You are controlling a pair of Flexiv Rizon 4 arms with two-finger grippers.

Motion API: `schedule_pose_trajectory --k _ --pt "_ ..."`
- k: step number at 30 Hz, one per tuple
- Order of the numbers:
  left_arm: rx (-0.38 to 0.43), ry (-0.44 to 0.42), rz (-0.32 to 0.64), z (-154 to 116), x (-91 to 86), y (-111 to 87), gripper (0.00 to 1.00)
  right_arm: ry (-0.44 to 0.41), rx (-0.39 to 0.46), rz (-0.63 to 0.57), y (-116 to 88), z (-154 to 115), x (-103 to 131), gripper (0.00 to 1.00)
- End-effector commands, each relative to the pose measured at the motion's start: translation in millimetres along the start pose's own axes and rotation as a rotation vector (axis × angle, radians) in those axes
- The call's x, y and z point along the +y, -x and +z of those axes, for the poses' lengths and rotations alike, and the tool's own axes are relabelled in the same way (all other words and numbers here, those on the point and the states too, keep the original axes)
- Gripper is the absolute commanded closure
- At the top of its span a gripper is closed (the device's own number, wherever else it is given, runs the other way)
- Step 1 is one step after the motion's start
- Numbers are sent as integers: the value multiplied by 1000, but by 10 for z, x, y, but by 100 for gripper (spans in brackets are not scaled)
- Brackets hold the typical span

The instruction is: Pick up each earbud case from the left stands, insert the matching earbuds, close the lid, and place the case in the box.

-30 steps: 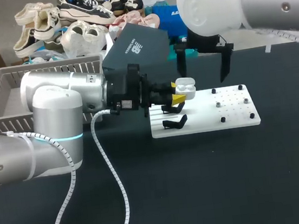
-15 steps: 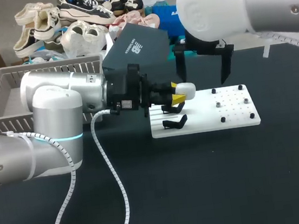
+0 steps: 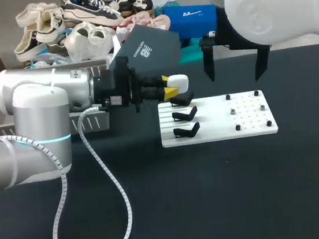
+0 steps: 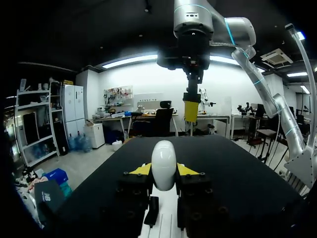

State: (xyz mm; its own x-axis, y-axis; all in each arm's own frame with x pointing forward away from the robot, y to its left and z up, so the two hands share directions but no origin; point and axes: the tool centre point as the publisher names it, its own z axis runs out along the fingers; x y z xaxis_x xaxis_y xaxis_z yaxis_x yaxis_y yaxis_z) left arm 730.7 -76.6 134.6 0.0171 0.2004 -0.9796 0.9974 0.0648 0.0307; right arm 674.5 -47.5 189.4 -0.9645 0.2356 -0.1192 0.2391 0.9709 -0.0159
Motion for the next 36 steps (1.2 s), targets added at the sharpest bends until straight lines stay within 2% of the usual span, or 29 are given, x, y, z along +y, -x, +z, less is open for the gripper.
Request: schedule_pose_trajectory --k 1,7,10,15,16,17,19,22,23,24,30,36 --pt "63 155 -16 -325 -290 109 100 34 -86 2 -60 12 -78 0" --pt "133 315 -91 -640 -327 43 100 34 -86 2 -60 12 -78 0" --pt "183 420 -153 -821 -318 -90 100 34 -86 2 -60 12 -78 0" --pt "248 541 -189 -1063 -248 -233 100 34 -86 2 -60 12 -78 0" --pt "248 541 -189 -1063 -248 -233 100 34 -86 2 -60 12 -78 0" --pt "199 593 -226 -1159 -201 -288 100 34 -86 2 -60 12 -78 0" --pt "231 633 -246 -1206 -172 -346 100 34 -86 2 -60 12 -78 0" --pt "229 693 -282 -1304 -104 -450 100 34 -86 2 -60 12 -78 0" --pt "180 711 -306 -1339 -85 -470 100 34 -86 2 -60 12 -78 0" --pt "170 725 -315 -1371 -65 -490 100 34 -86 2 -60 12 -78 0" --pt "216 818 -346 -1531 85 -612 100 34 -86 2 -60 12 -78 0" --pt "252 924 -353 -1763 305 -650 100 34 -86 2 -60 12 -78 0"
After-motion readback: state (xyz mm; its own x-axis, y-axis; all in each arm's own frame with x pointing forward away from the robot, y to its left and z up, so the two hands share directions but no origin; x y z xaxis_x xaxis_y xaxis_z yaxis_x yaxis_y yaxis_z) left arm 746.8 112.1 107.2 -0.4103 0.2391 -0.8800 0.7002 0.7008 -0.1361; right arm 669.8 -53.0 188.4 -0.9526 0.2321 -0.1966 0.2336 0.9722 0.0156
